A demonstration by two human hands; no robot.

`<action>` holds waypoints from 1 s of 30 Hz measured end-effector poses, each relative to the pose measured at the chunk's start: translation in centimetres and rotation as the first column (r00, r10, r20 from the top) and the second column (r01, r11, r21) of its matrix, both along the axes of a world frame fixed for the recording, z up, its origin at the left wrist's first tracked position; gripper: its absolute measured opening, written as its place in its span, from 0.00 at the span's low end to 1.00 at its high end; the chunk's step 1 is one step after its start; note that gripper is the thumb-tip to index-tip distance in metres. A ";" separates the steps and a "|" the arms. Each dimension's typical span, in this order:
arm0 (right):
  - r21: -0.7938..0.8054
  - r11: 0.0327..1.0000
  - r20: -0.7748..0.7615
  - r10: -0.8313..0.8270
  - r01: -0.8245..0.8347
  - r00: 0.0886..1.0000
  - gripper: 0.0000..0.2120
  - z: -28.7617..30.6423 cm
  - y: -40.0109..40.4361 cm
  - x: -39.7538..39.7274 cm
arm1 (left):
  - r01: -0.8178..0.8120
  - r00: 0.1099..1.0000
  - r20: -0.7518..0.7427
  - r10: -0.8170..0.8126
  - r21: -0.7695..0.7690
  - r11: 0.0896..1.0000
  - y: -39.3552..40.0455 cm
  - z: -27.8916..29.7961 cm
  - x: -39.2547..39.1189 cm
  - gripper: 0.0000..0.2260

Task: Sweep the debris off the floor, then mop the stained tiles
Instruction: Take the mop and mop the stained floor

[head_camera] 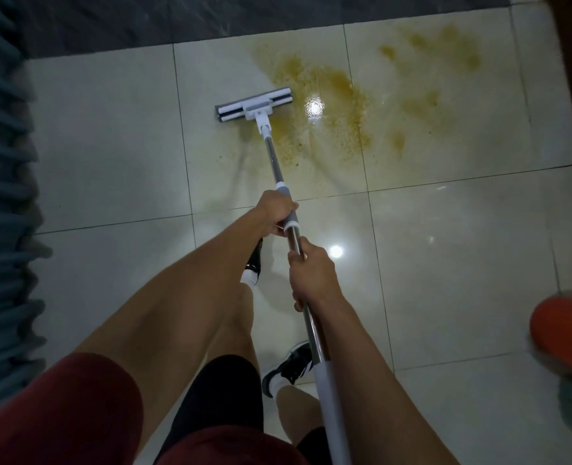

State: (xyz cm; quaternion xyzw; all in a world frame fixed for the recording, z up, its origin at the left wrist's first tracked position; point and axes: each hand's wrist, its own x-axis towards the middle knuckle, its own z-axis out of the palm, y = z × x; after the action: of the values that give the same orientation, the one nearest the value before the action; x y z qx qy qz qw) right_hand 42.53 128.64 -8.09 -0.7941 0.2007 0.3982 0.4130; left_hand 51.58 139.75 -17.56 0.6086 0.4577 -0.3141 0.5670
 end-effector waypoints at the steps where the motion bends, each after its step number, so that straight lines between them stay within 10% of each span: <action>1: -0.001 1.000 0.007 -0.001 0.001 1.000 0.11 -0.3 0.8 1.0 | 0.007 1.000 0.001 -0.007 0.006 1.000 0.7 -0.1 1.0 0.13; 18: 0.056 0.994 0.043 -0.094 0.091 0.995 0.12 -2.9 16.2 28.2 | 0.116 0.991 0.069 -0.117 0.026 0.993 15.9 -1.1 28.9 0.16; 30: 0.049 0.996 0.017 -0.075 0.074 0.997 0.12 -2.6 12.7 25.9 | 0.189 0.981 0.037 -0.191 0.054 0.980 12.3 -2.0 26.9 0.13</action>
State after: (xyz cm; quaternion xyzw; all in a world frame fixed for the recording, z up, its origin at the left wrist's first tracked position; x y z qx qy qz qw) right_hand 68.46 141.30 -10.70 -0.7795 0.2165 0.3800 0.4484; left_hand 78.49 152.03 -19.53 0.6701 0.3931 -0.3423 0.5285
